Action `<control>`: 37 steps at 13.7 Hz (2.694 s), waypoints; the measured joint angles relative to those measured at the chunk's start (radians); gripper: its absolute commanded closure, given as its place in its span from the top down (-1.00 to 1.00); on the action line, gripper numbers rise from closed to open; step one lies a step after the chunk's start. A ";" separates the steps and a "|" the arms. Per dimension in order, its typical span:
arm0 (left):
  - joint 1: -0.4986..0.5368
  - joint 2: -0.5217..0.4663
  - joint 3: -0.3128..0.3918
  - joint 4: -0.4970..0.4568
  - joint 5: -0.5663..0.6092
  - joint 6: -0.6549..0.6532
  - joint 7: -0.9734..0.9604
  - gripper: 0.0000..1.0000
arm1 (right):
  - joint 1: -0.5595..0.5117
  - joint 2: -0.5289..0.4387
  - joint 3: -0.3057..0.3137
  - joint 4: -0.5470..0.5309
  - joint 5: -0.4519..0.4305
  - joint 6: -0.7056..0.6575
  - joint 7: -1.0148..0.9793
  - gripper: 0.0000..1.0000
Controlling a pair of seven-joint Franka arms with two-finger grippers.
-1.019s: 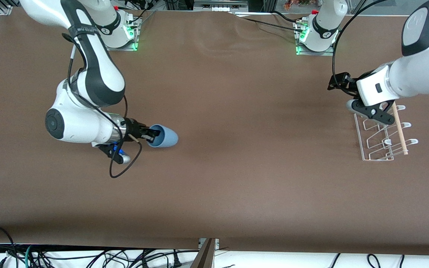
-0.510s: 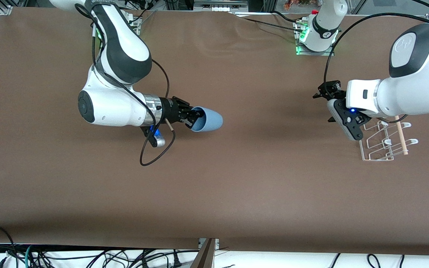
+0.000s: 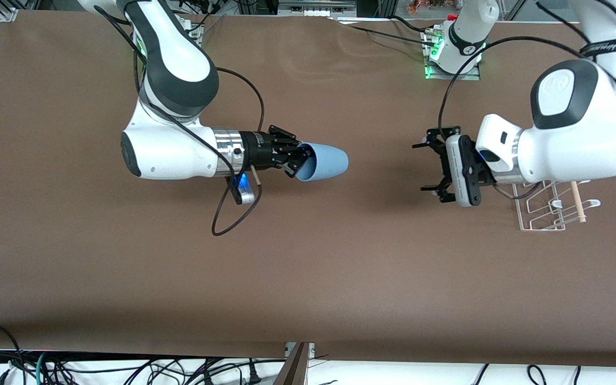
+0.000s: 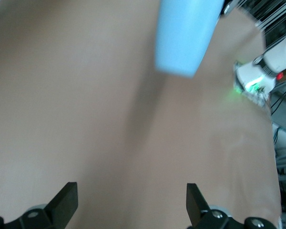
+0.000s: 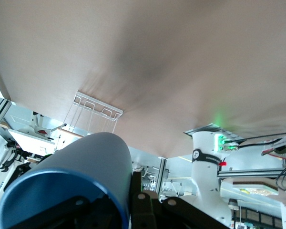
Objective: Transfer cup to left arm and place on rack
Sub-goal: 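Lift the cup with the right gripper while the left gripper approaches, then close the left gripper around the cup's base beside the right gripper, then open the right gripper and withdraw it while the left gripper pulls back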
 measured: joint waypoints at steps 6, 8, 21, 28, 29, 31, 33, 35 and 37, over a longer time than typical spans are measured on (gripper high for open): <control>-0.092 0.053 -0.001 -0.001 -0.145 0.137 0.141 1.00 | 0.034 0.098 0.001 0.112 0.001 0.047 0.058 -1.00; -0.117 0.065 -0.002 -0.001 -0.156 0.155 0.145 1.00 | 0.035 0.098 0.001 0.126 0.001 0.047 0.062 -1.00; -0.171 0.075 -0.015 -0.007 -0.194 0.248 0.156 -1.00 | 0.046 0.099 0.001 0.135 -0.020 0.061 0.060 -0.18; -0.171 0.075 -0.015 -0.007 -0.194 0.242 0.156 -1.00 | 0.018 0.097 -0.013 0.152 -0.113 0.024 -0.053 0.98; -0.172 0.075 -0.015 -0.007 -0.194 0.243 0.156 -1.00 | -0.001 0.095 -0.013 0.159 -0.113 -0.010 -0.075 0.98; -0.170 0.074 -0.013 -0.007 -0.193 0.215 0.155 -1.00 | -0.065 0.079 -0.018 0.166 -0.119 -0.091 -0.121 0.98; -0.164 0.068 -0.010 -0.007 -0.167 0.178 0.153 -1.00 | -0.161 0.056 -0.025 0.168 -0.120 -0.205 -0.191 0.98; -0.162 0.057 -0.006 -0.006 -0.104 0.134 0.115 -1.00 | -0.262 0.025 -0.028 0.170 -0.121 -0.310 -0.258 0.98; -0.162 0.043 -0.005 -0.005 -0.008 0.089 0.073 -1.00 | -0.369 -0.006 -0.033 0.172 -0.123 -0.406 -0.337 0.98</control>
